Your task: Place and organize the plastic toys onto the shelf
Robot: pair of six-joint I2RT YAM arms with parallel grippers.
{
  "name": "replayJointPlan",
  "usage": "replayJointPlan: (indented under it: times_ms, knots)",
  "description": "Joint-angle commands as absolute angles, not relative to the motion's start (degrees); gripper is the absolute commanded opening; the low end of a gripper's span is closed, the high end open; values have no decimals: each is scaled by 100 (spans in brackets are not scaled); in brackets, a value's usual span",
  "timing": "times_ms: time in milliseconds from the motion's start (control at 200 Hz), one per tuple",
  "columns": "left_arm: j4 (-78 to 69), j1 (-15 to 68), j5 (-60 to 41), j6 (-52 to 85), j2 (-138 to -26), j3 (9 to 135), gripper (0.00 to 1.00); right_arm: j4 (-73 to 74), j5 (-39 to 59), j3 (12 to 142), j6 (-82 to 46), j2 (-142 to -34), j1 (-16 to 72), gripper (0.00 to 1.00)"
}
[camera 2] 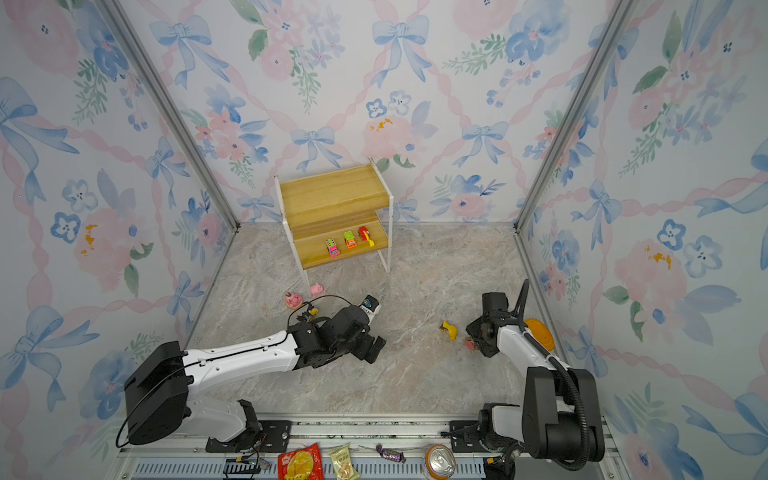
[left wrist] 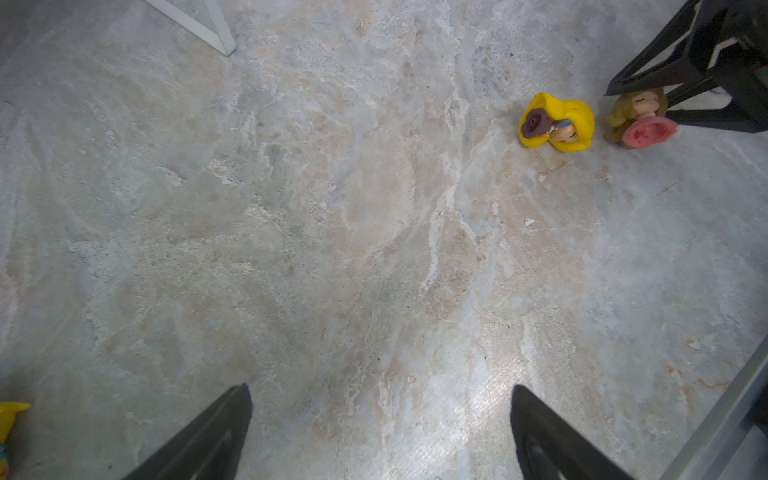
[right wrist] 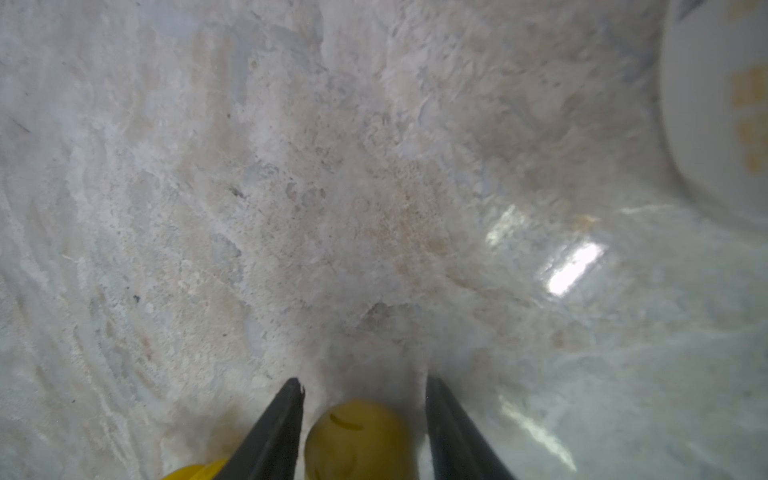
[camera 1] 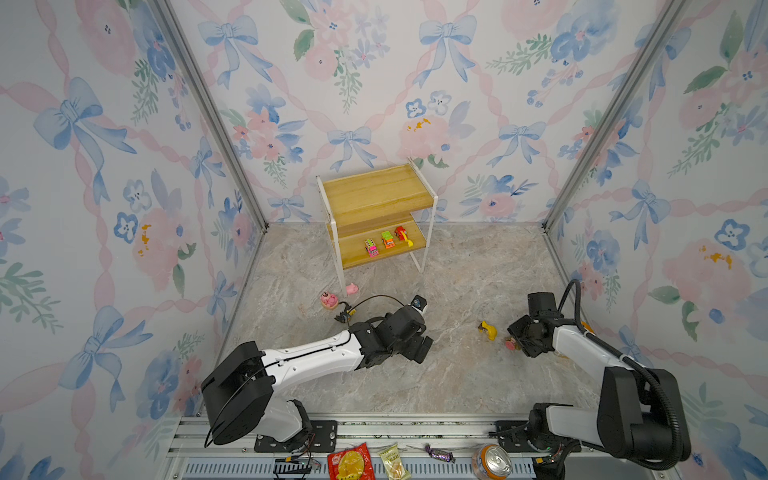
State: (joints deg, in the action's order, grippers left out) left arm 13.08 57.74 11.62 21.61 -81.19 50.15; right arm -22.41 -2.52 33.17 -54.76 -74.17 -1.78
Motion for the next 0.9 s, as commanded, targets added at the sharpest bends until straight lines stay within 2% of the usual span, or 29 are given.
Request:
replayJointPlan:
  times_ms: [0,175,515,610,665,760,895]
  knots:
    - [1230,5745,1103,2083,-8171,5110,98,-2453,-220,3184,-5366,-7449,-122,50]
    - [1222,5739,1109,2083,-8147,5098,98,-2594,-270,3187,-5351,-7305,-51,44]
    - [1178,5728,1094,2092,-8141,5098,98,-2865,-347,2999,-5401,-6828,163,42]
    - [1175,5726,1096,2099,-8131,5089,98,-2815,-368,2954,-5415,-6773,275,39]
    - [1175,5722,1102,2101,-8114,5089,98,-2798,-353,2940,-5418,-6778,314,32]
    - [1178,5723,1125,2109,-8106,5089,98,-2704,-360,2918,-5421,-6785,425,26]
    - [1180,5703,1165,2131,-8037,5080,98,-2593,-561,3029,-5257,-6666,800,24]
